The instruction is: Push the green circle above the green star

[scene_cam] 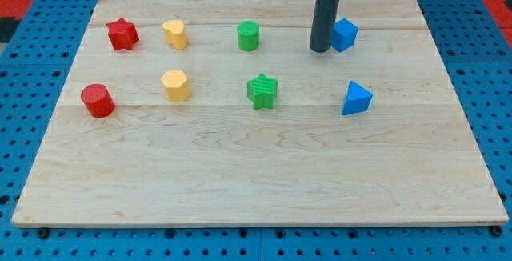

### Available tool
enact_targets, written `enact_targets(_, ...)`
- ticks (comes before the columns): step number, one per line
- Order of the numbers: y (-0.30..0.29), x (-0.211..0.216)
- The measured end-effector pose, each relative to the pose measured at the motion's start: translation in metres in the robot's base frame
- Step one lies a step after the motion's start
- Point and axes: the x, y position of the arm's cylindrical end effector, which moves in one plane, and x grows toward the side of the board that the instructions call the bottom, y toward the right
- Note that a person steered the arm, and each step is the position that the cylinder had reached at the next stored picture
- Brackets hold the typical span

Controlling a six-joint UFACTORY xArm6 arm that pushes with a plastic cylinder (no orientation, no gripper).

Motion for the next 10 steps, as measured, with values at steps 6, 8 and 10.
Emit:
enact_targets(6,-0.086,-0.004)
enact_targets(8,-0.109,-0.048)
enact_targets(10,-0.137,-0.03)
